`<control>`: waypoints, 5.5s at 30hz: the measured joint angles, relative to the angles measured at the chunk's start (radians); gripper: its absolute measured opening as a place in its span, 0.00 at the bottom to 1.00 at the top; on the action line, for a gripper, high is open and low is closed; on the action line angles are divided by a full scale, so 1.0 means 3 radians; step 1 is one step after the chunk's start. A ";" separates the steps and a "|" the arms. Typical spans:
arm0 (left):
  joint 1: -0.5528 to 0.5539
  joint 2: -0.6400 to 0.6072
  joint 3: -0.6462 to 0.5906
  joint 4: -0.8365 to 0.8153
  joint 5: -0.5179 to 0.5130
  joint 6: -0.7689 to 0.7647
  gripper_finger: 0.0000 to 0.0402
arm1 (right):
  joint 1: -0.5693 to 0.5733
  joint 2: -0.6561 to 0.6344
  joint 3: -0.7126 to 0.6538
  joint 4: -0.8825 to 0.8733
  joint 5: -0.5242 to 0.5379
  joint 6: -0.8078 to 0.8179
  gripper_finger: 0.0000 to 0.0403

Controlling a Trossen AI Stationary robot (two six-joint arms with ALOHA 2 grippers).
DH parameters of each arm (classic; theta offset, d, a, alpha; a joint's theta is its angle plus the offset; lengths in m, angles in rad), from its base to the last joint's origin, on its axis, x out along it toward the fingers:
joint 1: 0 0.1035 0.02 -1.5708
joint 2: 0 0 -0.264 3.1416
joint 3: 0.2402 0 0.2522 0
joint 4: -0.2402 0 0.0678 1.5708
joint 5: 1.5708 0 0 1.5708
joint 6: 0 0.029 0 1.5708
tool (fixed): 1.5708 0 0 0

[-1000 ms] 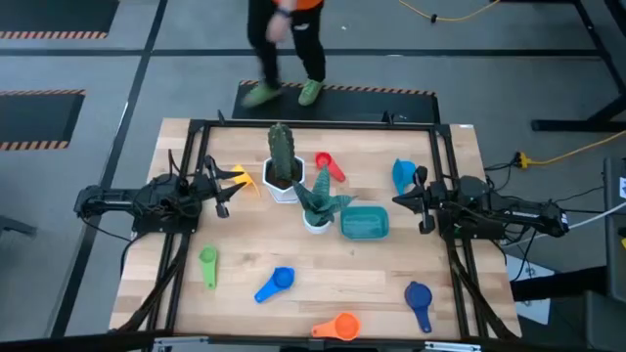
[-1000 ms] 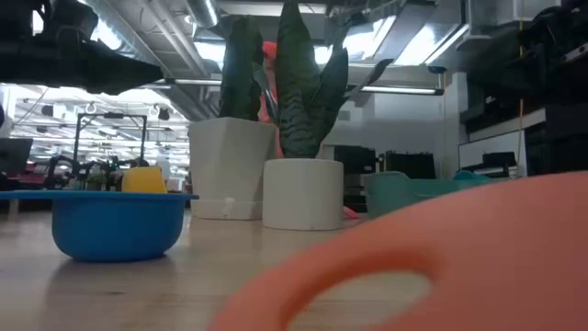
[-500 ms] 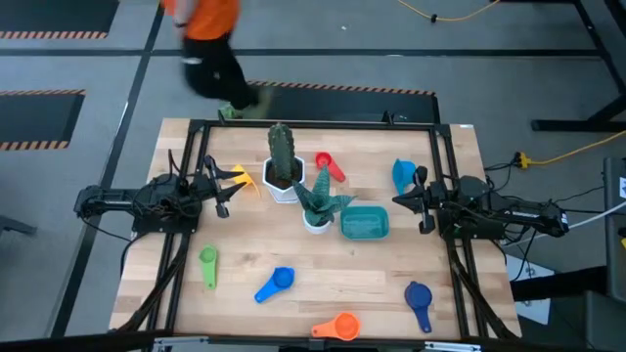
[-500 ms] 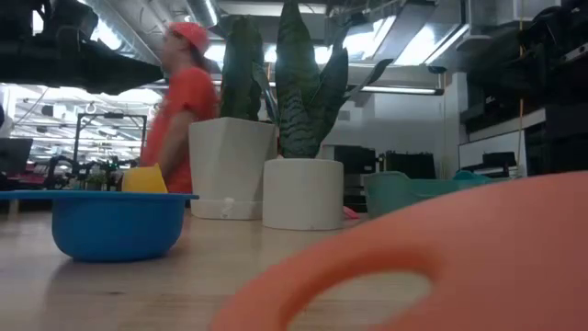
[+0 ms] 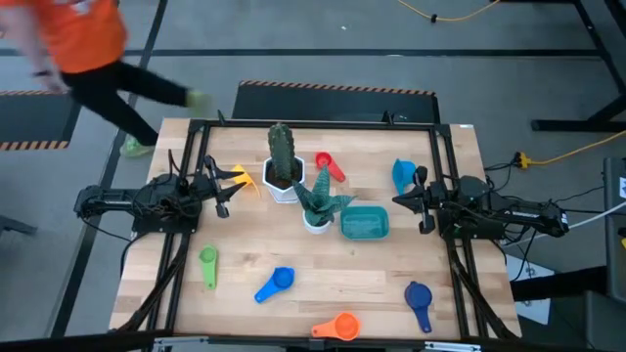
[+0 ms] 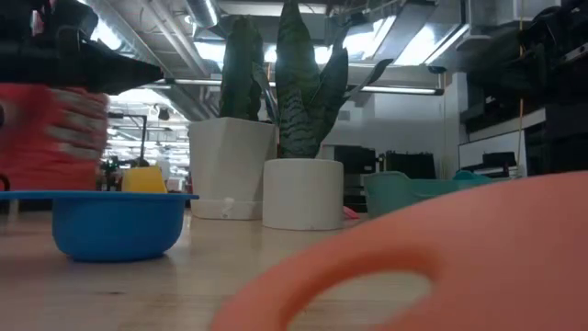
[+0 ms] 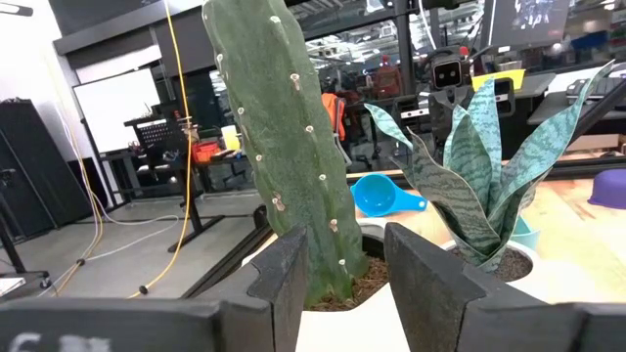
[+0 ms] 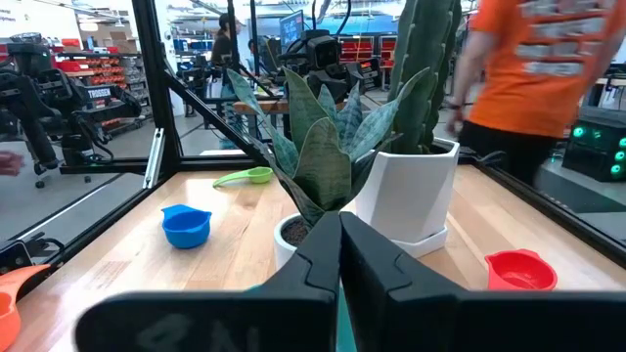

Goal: Nest measuring cups in basket

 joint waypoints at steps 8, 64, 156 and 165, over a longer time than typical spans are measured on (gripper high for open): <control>0.0000 0.0000 0.0000 0.0000 0.0001 0.0000 0.33 | -0.0001 0.0000 0.0000 0.0000 0.0000 0.0000 0.03; 0.0001 0.0000 -0.0001 0.0001 0.0002 0.0000 0.33 | -0.0004 0.0248 0.0872 -0.0921 0.1165 0.1147 0.40; 0.0001 0.0000 -0.0001 0.0001 0.0001 0.0000 0.33 | -0.0642 0.3563 0.1670 -0.2550 0.1108 0.2427 0.02; 0.0001 0.0000 -0.0001 0.0000 0.0001 0.0000 0.33 | -0.0557 0.3349 0.2579 -0.3236 0.0911 0.2188 0.02</control>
